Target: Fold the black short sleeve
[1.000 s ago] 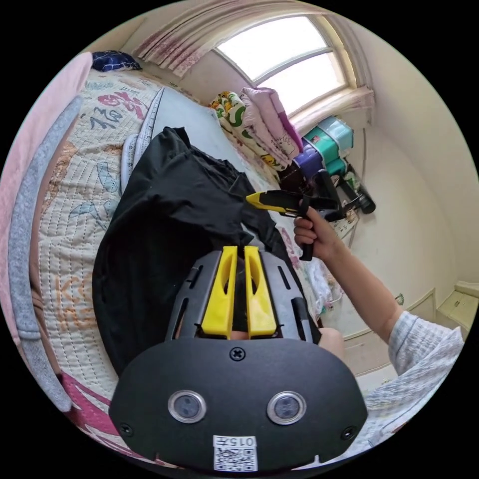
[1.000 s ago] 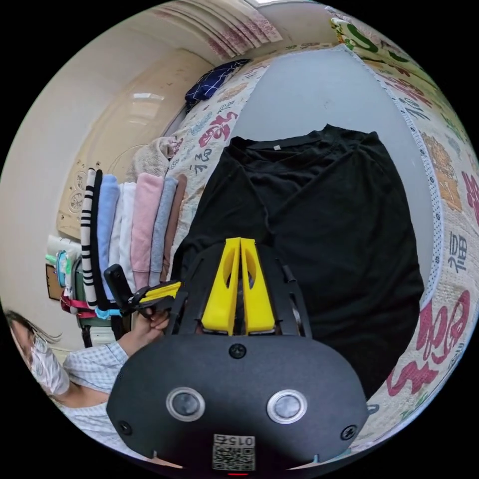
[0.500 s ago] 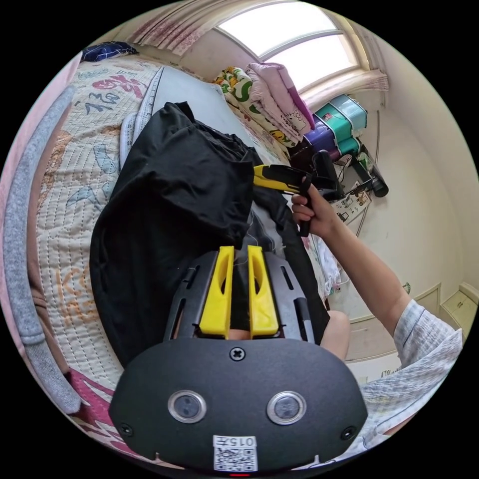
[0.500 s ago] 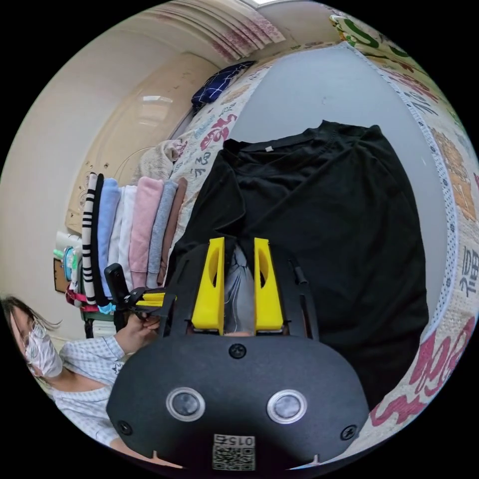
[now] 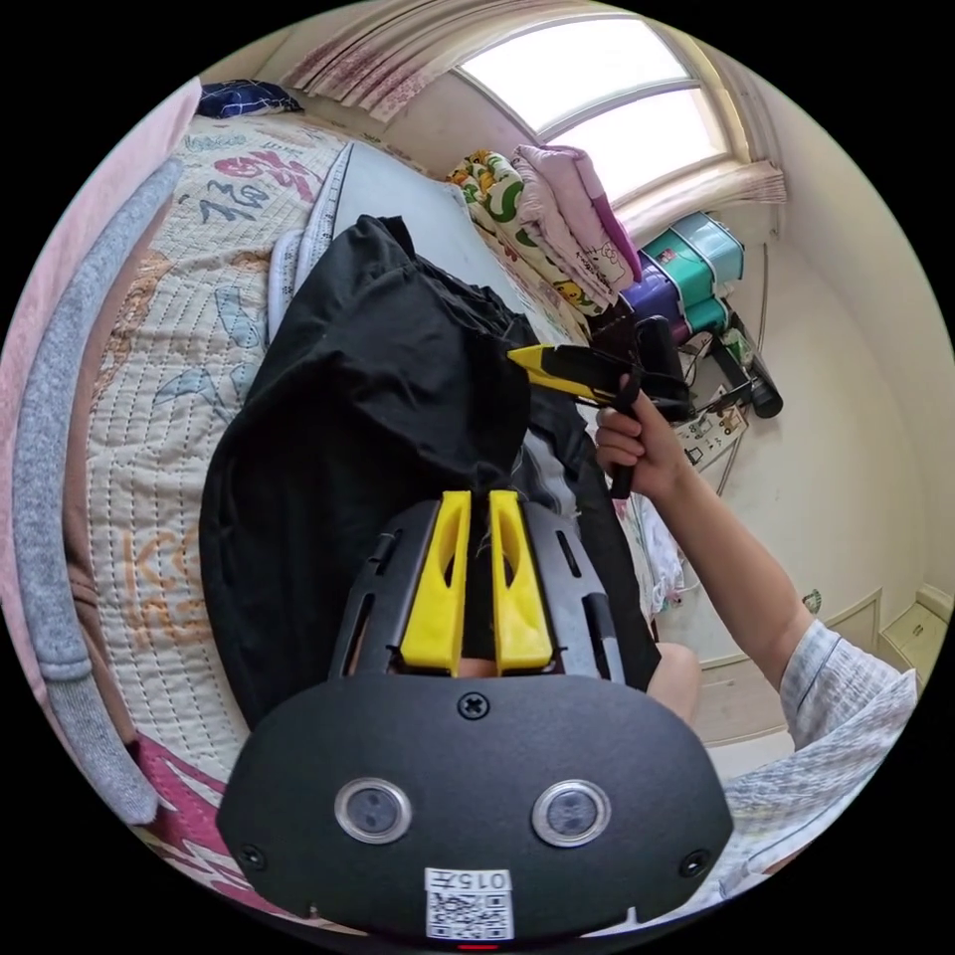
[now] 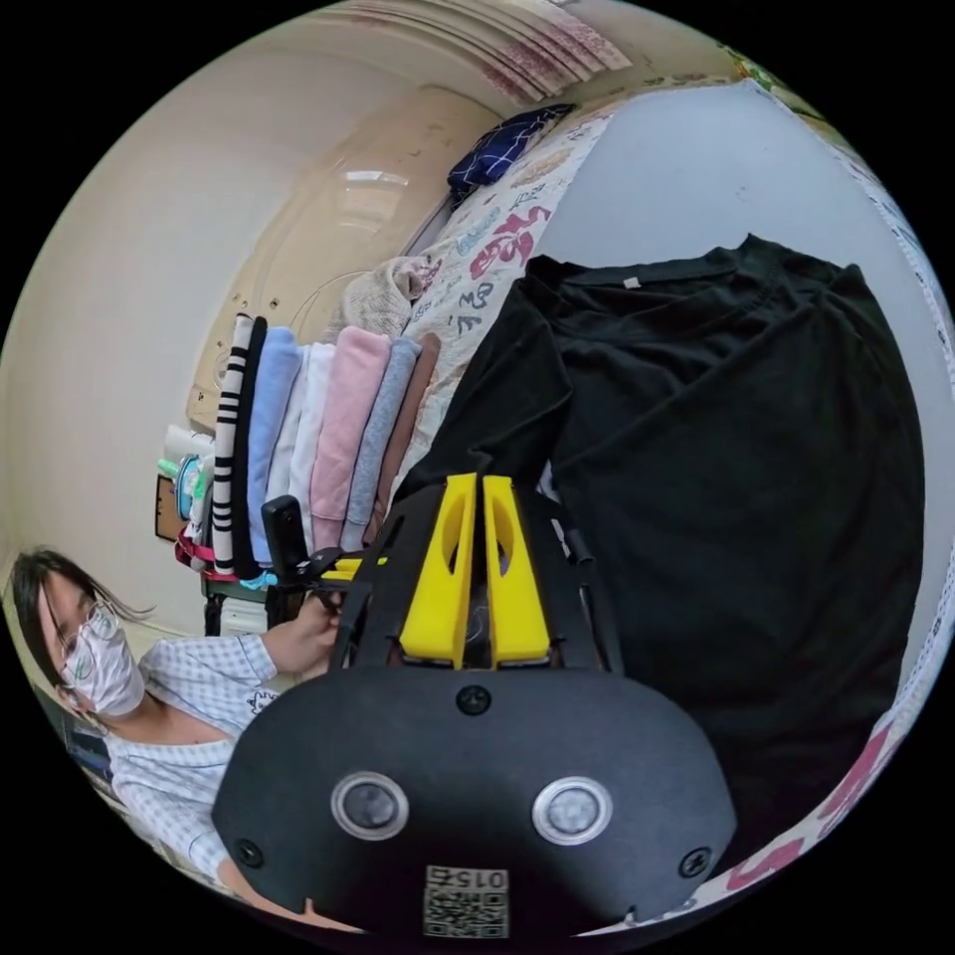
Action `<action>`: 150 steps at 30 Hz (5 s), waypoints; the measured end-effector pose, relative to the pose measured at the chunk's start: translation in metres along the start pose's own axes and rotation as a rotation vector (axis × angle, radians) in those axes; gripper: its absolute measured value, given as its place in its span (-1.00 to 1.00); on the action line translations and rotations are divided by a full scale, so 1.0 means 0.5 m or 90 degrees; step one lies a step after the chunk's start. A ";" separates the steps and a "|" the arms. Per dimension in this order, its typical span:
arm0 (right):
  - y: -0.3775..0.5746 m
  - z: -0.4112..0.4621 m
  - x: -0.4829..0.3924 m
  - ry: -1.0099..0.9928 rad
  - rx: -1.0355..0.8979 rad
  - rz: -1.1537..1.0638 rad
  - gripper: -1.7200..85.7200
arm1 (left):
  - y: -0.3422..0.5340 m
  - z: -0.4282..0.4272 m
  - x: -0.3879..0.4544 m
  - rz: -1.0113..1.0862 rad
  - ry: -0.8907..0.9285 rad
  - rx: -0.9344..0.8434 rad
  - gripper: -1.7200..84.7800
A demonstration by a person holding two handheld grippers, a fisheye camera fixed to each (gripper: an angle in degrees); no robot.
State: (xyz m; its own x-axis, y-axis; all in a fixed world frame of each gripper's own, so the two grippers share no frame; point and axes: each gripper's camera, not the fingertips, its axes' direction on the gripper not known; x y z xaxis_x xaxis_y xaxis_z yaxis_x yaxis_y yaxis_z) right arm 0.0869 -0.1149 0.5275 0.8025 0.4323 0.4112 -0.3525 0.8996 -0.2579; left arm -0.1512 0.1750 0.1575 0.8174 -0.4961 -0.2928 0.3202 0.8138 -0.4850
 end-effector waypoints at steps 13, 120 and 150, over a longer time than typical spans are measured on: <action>0.086 -0.026 0.115 0.135 0.017 0.163 -0.90 | 0.003 -0.027 0.016 0.053 0.023 -0.063 -0.85; -0.378 -0.306 -0.752 0.321 0.280 0.036 -0.97 | -0.514 -0.332 0.278 0.224 -0.252 0.186 -0.96; 0.474 -0.575 -1.060 0.162 0.263 0.123 -0.80 | 0.298 -0.490 0.269 0.193 -0.160 -0.031 -0.88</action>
State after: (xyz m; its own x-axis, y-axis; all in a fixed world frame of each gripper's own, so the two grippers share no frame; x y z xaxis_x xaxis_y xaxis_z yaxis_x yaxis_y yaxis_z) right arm -0.2836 -0.1486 -0.0028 0.7777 0.6101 0.1513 -0.6248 0.7768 0.0794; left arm -0.1108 0.1552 -0.1563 0.9652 -0.1415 -0.2198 0.0290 0.8936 -0.4479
